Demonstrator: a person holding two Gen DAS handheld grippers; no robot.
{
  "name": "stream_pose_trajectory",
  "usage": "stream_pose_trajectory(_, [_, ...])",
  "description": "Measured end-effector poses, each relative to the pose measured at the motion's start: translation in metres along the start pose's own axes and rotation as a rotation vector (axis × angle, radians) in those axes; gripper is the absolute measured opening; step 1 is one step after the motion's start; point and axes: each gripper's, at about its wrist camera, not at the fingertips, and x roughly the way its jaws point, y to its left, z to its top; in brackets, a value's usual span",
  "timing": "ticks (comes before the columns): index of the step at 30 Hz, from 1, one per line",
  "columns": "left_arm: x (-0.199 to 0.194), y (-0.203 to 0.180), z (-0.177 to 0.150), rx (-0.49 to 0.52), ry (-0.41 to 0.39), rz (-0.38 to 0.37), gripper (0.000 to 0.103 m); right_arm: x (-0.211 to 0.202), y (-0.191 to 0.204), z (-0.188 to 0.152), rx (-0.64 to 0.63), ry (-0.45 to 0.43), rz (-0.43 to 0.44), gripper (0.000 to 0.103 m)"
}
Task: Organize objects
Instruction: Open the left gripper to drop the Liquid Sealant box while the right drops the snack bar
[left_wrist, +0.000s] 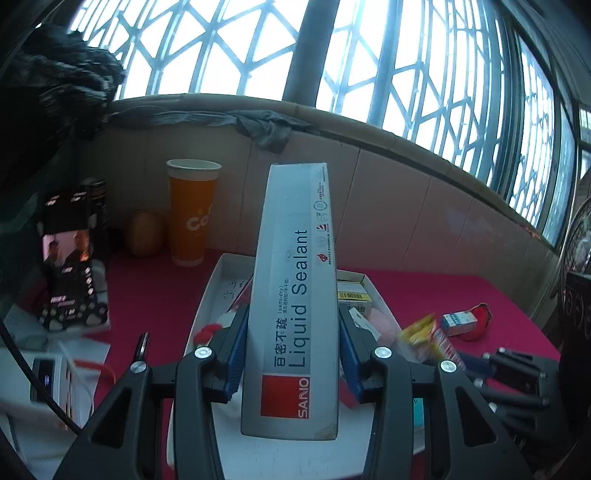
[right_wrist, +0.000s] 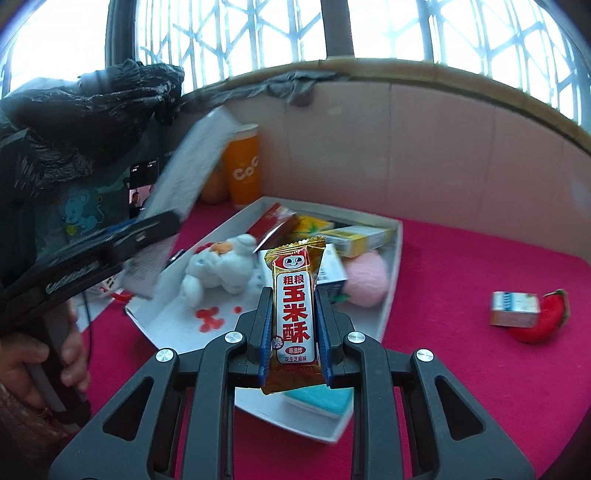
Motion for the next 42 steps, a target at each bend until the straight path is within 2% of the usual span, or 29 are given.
stream_pose_trajectory(4, [0.017, -0.005, 0.021, 0.047, 0.013, 0.060, 0.044, 0.021, 0.008, 0.002, 0.019, 0.032, 0.008, 0.020])
stream_pose_trajectory(10, [0.027, -0.014, 0.025, 0.057, 0.021, 0.057, 0.047, 0.041, 0.021, -0.003, 0.002, 0.069, 0.018, 0.020])
stream_pose_trajectory(11, [0.024, -0.014, 0.023, 0.042, 0.010, 0.048, 0.059, 0.043, 0.024, -0.003, -0.012, 0.077, 0.024, 0.021])
stream_pose_trajectory(12, [0.023, -0.014, 0.022, 0.028, 0.004, 0.048, 0.069, 0.044, 0.026, -0.004, -0.027, 0.083, 0.025, 0.028])
stream_pose_trajectory(13, [0.021, -0.013, 0.021, 0.007, -0.001, 0.053, 0.089, 0.044, 0.029, -0.006, -0.045, 0.085, 0.016, 0.035])
stream_pose_trajectory(14, [0.018, -0.012, 0.018, -0.015, -0.008, 0.064, 0.101, 0.042, 0.031, -0.008, -0.063, 0.073, 0.002, 0.054])
stream_pose_trajectory(15, [0.014, -0.011, 0.016, -0.027, -0.017, 0.078, 0.103, 0.039, 0.031, -0.009, -0.069, 0.063, -0.004, 0.069])
stream_pose_trajectory(17, [0.001, -0.011, 0.011, -0.050, -0.048, 0.138, 0.103, 0.029, 0.030, -0.012, -0.074, 0.024, -0.019, 0.079])
stream_pose_trajectory(19, [-0.012, -0.012, 0.006, -0.081, -0.076, 0.163, 0.103, 0.016, 0.027, -0.015, -0.078, -0.014, -0.036, 0.080])
stream_pose_trajectory(22, [-0.030, -0.013, 0.000, -0.122, -0.108, 0.145, 0.103, 0.001, 0.023, -0.020, -0.071, -0.053, -0.067, 0.081])
stream_pose_trajectory(27, [-0.039, -0.027, 0.003, -0.085, -0.121, 0.146, 0.103, -0.008, 0.011, -0.025, -0.030, -0.061, -0.091, 0.081])
stream_pose_trajectory(42, [-0.014, -0.080, -0.017, 0.045, 0.004, 0.129, 0.103, -0.020, -0.031, -0.033, 0.112, -0.053, -0.126, 0.082])
